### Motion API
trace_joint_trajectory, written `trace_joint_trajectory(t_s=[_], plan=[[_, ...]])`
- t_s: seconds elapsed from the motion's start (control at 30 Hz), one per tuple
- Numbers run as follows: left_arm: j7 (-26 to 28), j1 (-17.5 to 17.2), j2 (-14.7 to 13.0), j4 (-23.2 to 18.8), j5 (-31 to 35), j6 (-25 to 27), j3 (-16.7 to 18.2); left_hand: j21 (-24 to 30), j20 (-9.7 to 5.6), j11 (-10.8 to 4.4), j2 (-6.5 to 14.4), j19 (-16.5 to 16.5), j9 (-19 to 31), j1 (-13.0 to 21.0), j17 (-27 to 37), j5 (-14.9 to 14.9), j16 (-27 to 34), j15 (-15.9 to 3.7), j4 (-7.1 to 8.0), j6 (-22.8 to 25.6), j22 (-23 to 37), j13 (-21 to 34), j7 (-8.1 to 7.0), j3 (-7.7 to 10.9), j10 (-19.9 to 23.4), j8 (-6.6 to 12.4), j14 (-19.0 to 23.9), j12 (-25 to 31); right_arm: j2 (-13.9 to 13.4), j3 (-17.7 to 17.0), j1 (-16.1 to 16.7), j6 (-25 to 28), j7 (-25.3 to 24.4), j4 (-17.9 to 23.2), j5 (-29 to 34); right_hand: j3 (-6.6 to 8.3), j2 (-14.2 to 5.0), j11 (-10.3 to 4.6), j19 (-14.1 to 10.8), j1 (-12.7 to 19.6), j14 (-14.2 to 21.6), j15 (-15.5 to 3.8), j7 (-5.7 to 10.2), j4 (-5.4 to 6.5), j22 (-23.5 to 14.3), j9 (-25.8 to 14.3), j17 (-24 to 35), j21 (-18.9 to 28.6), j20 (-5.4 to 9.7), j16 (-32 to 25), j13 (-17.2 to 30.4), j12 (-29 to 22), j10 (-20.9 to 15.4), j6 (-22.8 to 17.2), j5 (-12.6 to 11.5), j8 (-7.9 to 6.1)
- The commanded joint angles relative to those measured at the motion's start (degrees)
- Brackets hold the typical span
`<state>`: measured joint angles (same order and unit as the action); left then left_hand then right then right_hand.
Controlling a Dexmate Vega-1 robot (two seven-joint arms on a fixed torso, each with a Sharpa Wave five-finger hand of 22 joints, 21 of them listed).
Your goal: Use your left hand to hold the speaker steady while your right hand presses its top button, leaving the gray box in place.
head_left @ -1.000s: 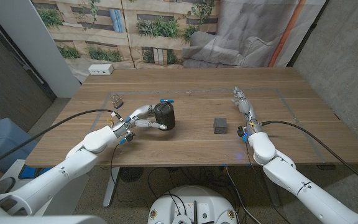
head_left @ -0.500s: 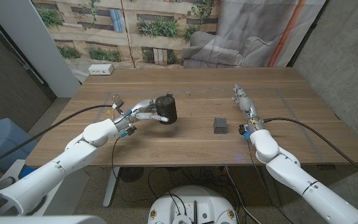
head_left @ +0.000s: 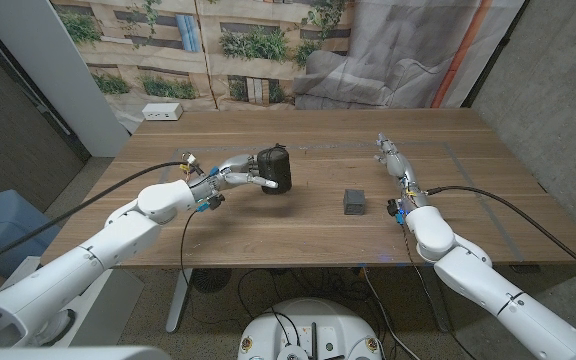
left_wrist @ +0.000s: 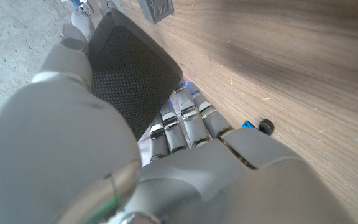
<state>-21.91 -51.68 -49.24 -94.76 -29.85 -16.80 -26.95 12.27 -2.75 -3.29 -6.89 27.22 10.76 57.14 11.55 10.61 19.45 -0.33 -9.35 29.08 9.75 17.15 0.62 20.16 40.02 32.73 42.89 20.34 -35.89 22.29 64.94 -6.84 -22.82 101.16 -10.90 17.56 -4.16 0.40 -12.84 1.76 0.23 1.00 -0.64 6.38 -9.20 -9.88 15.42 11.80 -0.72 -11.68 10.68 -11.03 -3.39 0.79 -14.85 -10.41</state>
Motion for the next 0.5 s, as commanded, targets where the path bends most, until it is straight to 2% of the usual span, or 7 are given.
trace_joint_trajectory(t_s=[0.03,0.13,0.27,0.5], plan=[[3.2,1.1,-0.4,-6.4,-5.3,17.0,0.1,-0.1,-7.37,-7.39,11.0,0.7,0.2,3.5,-0.3,0.4,-0.7,-12.63,0.58,10.9,0.2,-0.2,-1.55,1.3,7.8,2.59,4.3,-0.1,-4.0,-2.5,1.8,2.3,1.4,5.4,-0.7,0.12,-0.07,-0.11,-0.6,0.4,0.1,-0.19,-0.33,-0.61,-0.3,-0.2,0.0,-0.1,-0.04,-0.2,0.1,-0.2,-0.6,-0.5,-0.1,-0.61],[4.2,1.4,-0.2,-7.5,-5.8,19.2,-0.1,-0.1,-7.36,-7.1,11.1,0.8,0.2,3.4,-0.3,0.4,-0.8,-12.63,0.57,10.9,0.2,-0.3,-1.43,1.35,7.8,2.5,4.4,-0.3,-4.4,-2.9,1.5,1.2,2.5,4.8,-1.3,0.13,0.04,-0.03,-0.6,0.5,0.1,-0.08,-0.35,-0.76,-0.3,-0.2,-0.1,-0.2,-0.05,-0.2,0.1,-0.2,-0.6,-0.5,-0.1,-0.59],[6.0,1.6,0.9,-8.6,-7.7,22.5,-0.2,-0.2,-7.22,-7.07,11.3,0.8,0.1,3.3,-0.4,0.4,-1.2,-12.71,0.46,10.5,0.2,-0.5,-1.2,1.58,7.4,2.14,4.5,-0.7,-3.4,-3.2,1.2,-4.0,3.5,1.9,-2.3,0.12,0.36,0.05,-0.9,0.8,0.3,0.07,-0.14,-1.14,-0.3,-0.2,-0.3,-0.2,-0.26,-0.2,0.1,-0.3,-1.0,-1.0,0.0,-0.73],[6.7,3.6,2.4,-8.8,-7.9,25.9,-1.9,-0.2,-6.99,-6.84,11.6,0.9,0.1,2.9,-0.5,0.4,-1.6,-12.54,0.54,10.4,0.3,-0.5,-1.22,1.79,7.3,1.88,4.5,-0.9,-3.8,-3.1,0.6,-6.0,3.4,0.7,0.3,-0.27,1.84,0.35,-1.1,1.4,0.8,0.33,-0.28,-2.21,-0.3,-0.2,-0.7,-0.4,-0.69,-0.4,0.1,-0.3,-1.2,-0.9,0.2,-0.58]])
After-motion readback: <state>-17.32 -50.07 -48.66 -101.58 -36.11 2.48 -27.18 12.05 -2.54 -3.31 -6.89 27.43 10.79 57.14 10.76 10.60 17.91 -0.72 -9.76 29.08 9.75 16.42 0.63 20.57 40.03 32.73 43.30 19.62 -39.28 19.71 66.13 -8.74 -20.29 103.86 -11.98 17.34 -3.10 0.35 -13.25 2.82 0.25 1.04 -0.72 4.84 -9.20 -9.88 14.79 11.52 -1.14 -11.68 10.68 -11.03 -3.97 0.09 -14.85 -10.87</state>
